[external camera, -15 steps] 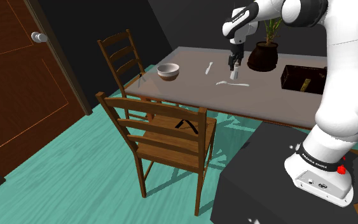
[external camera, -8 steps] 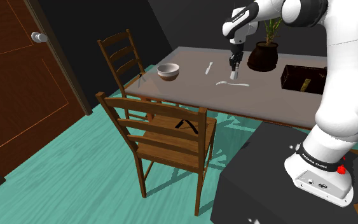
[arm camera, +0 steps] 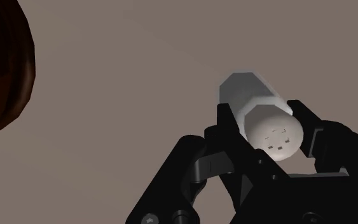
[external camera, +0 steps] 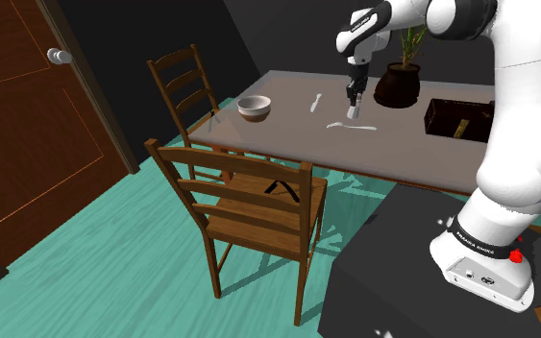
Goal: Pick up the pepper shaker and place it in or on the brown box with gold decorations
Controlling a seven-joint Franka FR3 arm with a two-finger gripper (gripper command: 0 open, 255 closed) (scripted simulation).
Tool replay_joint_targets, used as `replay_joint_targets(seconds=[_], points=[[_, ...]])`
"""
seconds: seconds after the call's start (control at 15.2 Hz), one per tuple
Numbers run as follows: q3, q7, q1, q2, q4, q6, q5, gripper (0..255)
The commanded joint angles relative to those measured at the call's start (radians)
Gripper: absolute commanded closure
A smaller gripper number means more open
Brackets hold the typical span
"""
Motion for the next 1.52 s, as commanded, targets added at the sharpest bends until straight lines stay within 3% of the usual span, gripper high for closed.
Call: replay_joint_targets(seconds=[0.0,1.45], points=[[-0.002,0.000,0.000,-0.010,0.009,-0.019,-0.003,255],[-0.014,-0.002,-0.001,-0.074,0.216,-0.286,-0.023,255]])
